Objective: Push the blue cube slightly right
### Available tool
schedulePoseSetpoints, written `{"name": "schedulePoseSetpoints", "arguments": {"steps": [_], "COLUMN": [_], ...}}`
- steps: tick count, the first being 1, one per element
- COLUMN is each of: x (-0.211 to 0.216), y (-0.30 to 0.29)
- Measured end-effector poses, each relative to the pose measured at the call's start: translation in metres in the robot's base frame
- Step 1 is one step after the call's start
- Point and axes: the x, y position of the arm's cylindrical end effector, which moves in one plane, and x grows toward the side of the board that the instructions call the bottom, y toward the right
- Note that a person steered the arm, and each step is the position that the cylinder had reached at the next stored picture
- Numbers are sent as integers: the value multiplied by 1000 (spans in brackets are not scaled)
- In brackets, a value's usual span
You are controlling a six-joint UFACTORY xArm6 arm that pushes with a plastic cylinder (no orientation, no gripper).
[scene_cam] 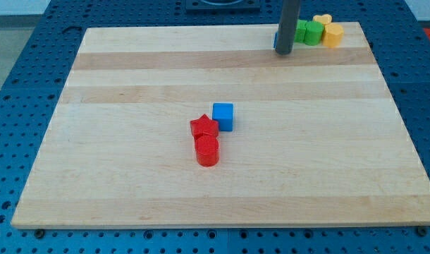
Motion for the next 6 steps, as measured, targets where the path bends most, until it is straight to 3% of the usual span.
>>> {"name": "schedulePoseSetpoints", "arguments": {"steps": [1,3,4,5,6], "x": [47,89,141,172,166], "y": [-33,-206,-240,-233,-183]}}
